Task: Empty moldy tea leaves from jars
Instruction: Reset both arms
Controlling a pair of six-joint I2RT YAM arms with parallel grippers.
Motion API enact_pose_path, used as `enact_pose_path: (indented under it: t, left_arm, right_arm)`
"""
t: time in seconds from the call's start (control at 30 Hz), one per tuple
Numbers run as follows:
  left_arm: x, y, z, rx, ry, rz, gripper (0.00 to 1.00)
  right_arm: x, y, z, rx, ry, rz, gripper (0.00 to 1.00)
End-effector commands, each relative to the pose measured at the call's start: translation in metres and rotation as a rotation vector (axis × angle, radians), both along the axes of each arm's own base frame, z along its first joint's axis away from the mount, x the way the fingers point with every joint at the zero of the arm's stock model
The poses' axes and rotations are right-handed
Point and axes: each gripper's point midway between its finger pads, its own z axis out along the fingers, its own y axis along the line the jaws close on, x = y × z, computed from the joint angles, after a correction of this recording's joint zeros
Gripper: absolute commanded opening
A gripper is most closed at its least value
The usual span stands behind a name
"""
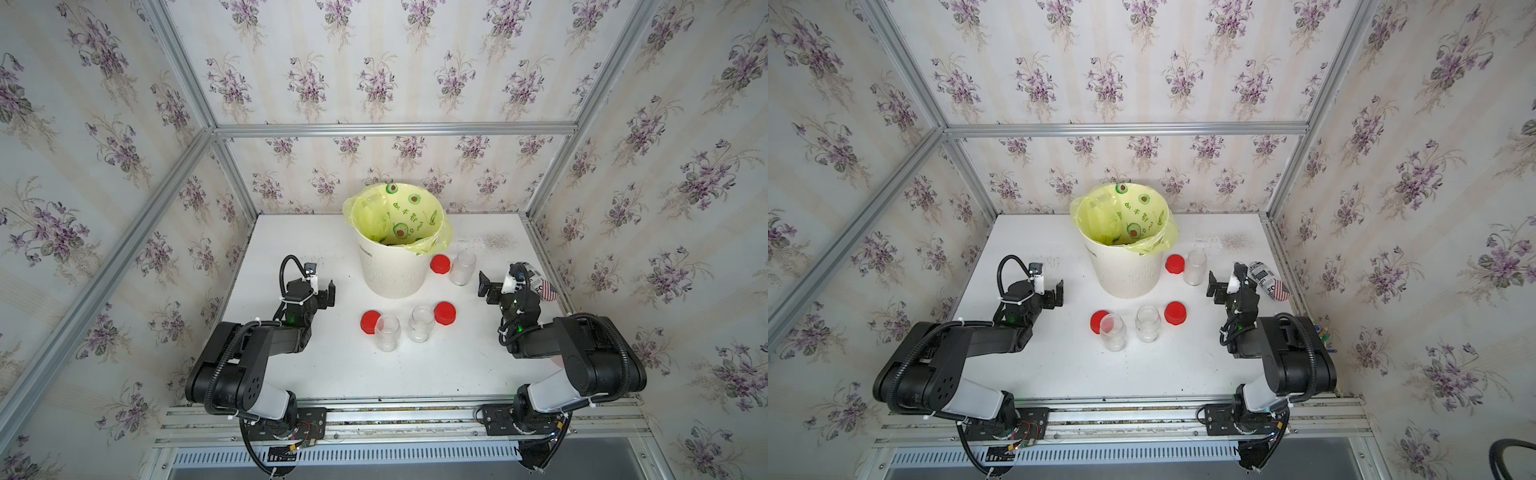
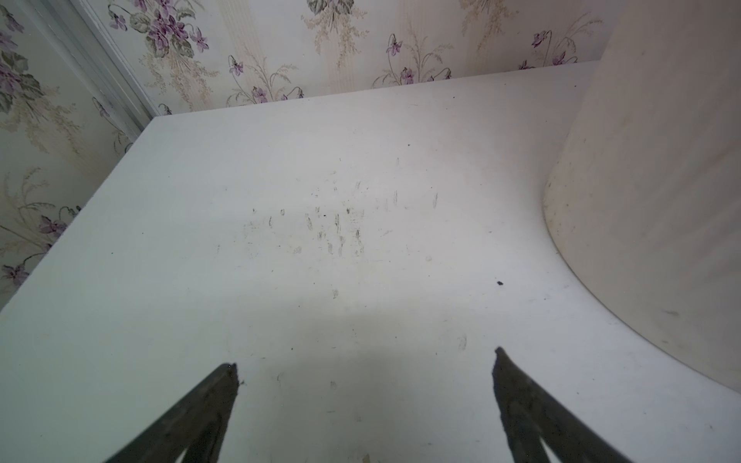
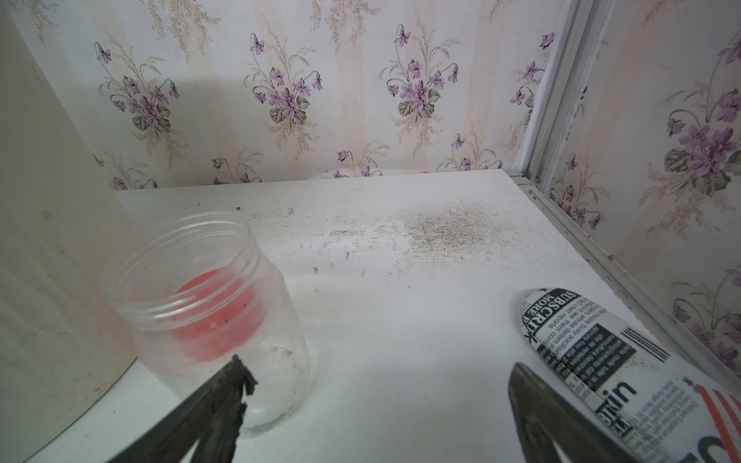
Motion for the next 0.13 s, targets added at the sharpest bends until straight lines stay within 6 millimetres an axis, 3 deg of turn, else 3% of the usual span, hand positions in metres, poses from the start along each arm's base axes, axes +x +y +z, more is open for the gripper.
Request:
enact_pose_path:
  t: [0.0,0.1]
  left_arm:
    - [0.0058,0.0082,0.0039,0.001,0.003,0.057,0.99]
    - [0.0060,0.0091,0.0038,-0.001,0.004,0.061,1.00]
  right_arm:
    - [0.0006,-0.0021,0.0059,0.001,-0.023,-0.012,1.00]
    - [-0.0018,-0.0007,0.0076,0.001,-0.034,-0.004,1.00]
